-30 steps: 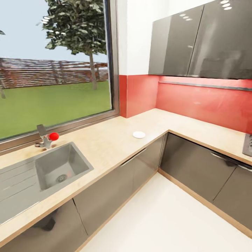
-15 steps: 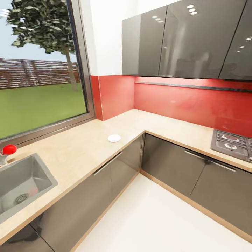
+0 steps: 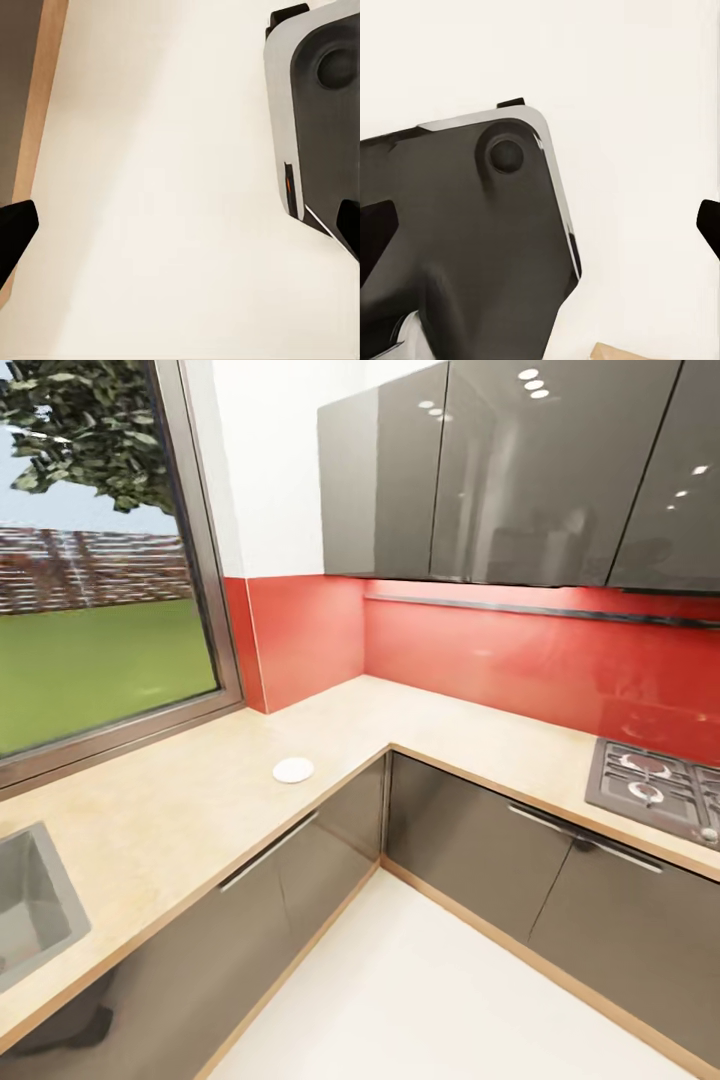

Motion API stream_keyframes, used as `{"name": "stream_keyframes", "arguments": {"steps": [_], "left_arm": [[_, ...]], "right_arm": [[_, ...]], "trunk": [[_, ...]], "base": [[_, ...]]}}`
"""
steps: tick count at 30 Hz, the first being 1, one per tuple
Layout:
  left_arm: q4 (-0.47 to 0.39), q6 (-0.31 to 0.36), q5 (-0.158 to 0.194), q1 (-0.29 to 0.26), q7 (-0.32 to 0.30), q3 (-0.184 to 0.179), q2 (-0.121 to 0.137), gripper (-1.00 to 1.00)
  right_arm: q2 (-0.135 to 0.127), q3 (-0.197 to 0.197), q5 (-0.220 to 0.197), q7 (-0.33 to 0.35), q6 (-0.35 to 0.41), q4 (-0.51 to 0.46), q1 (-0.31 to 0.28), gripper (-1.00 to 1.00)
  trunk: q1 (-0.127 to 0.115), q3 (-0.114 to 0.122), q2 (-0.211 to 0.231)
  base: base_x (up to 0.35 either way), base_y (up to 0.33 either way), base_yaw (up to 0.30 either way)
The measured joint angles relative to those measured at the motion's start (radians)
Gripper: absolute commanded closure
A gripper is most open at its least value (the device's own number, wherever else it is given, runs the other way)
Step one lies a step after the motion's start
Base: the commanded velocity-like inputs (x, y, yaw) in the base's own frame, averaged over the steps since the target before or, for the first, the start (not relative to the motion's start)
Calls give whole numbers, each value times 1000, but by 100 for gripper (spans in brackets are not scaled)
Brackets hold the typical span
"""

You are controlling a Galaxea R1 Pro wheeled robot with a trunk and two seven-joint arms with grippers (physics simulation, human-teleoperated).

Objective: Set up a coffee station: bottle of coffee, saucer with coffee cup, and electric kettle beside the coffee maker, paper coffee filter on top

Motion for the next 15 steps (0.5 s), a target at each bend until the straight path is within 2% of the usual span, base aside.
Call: {"name": "stream_keyframes", "arguments": {"steps": [6, 15], "left_arm": [[0, 0, 2, 0, 0, 4, 0, -100], [-2, 1, 2, -1, 0, 10, 1, -100]], "right_arm": [[2, 1, 1, 0, 0, 1, 0, -100], [2, 1, 1, 0, 0, 1, 0, -100]], "trunk": [[0, 4, 0], [0, 9, 0]], "base": [[232, -248, 201], [193, -274, 263]]}}
